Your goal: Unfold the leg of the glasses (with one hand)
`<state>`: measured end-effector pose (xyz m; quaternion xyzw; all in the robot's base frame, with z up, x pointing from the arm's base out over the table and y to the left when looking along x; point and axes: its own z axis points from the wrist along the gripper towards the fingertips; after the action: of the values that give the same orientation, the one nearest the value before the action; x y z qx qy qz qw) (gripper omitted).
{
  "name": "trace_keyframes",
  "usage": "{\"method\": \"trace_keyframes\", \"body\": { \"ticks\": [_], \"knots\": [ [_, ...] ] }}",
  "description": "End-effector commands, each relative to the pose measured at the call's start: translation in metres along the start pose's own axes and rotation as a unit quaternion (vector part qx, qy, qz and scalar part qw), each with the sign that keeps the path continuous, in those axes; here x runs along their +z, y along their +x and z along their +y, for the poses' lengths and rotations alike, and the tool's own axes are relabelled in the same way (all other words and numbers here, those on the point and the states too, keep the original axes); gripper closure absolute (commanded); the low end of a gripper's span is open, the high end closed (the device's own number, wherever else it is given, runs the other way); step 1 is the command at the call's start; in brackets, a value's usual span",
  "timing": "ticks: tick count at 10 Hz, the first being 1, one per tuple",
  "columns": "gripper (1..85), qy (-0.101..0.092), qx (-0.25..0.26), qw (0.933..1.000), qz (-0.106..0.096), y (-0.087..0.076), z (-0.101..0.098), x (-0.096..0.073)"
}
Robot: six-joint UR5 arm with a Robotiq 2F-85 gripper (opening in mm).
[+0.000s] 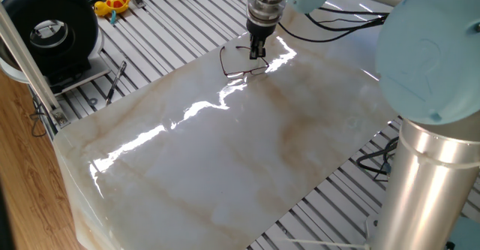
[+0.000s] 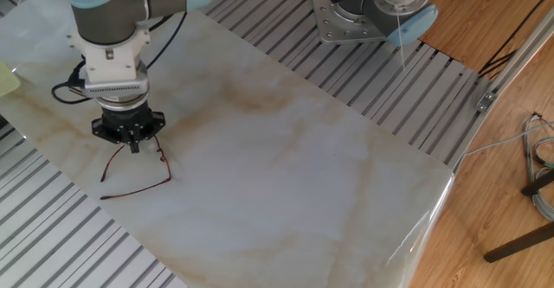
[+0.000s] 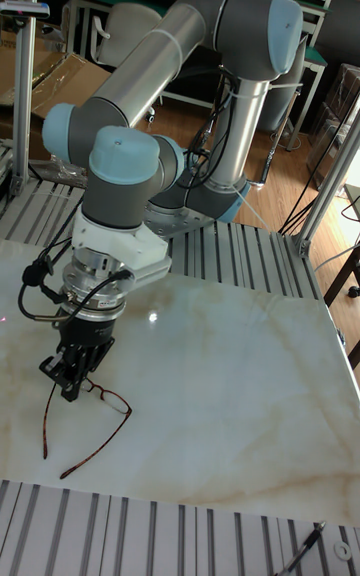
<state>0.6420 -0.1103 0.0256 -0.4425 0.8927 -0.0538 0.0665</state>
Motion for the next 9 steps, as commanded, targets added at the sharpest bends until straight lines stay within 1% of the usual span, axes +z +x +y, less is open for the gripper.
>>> {"method": "trace_keyframes", "body": {
  "ticks": [1,2,3,7,9],
  "knots": [
    [84.3,-0.002,0.019,0.9998,-0.003,-0.009,0.015,-0.004],
    [84.3,0.001,0.022,0.9998,-0.004,-0.010,0.017,-0.002],
    [84.3,0.001,0.024,0.9997,-0.008,-0.011,0.020,0.000],
    [84.3,-0.008,0.043,0.9989,-0.016,-0.018,0.034,-0.001],
    [84.3,-0.008,0.049,0.9986,-0.017,-0.021,0.040,0.000]
  ]
}}
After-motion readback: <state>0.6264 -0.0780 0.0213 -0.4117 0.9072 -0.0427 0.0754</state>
